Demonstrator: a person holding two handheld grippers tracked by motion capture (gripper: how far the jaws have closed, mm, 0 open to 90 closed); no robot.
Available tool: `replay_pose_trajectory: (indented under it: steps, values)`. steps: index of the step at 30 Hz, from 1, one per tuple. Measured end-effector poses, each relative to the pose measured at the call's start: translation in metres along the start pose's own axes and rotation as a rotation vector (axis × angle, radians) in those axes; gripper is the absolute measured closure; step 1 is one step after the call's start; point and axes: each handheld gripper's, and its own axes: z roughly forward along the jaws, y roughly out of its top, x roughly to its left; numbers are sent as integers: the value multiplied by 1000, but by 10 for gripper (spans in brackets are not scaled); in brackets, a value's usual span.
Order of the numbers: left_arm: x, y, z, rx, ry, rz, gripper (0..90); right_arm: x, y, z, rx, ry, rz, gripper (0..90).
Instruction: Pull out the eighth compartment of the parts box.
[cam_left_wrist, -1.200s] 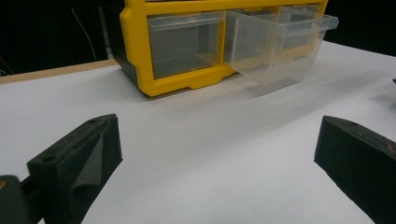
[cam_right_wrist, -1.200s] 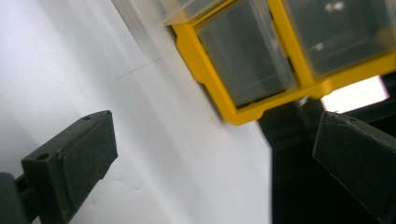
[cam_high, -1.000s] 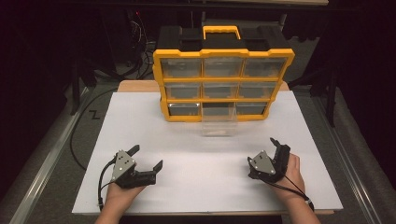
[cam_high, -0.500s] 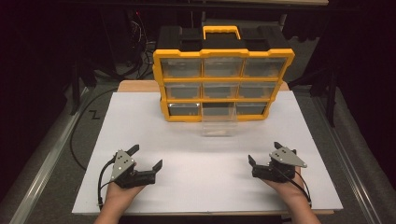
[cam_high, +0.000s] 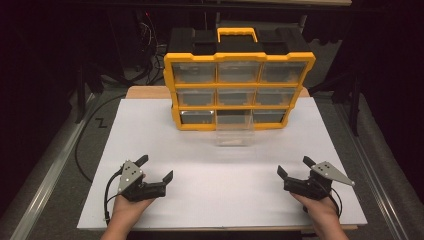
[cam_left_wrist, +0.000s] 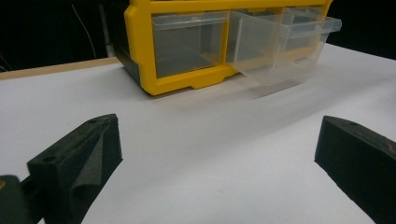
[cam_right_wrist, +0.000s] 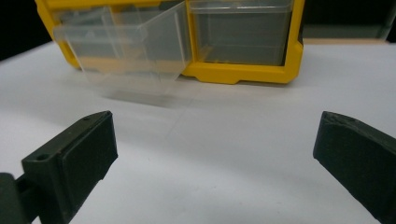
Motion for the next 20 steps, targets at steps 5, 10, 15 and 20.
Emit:
replay_pose_trajectory:
  steps: [5,10,15,20]
  values:
    - [-1,0,2,5,-6,-10,15,13,2,4,-9,6,-48,10]
    - [-2,0,0,4,-14,-11,14,21,1,5,-17,26,-70,11]
    - [-3,0,1,4,-14,-13,14,17,1,3,-30,15,-42,12]
    - [-2,0,0,4,-13,-13,14,14,0,3,-27,10,-32,12]
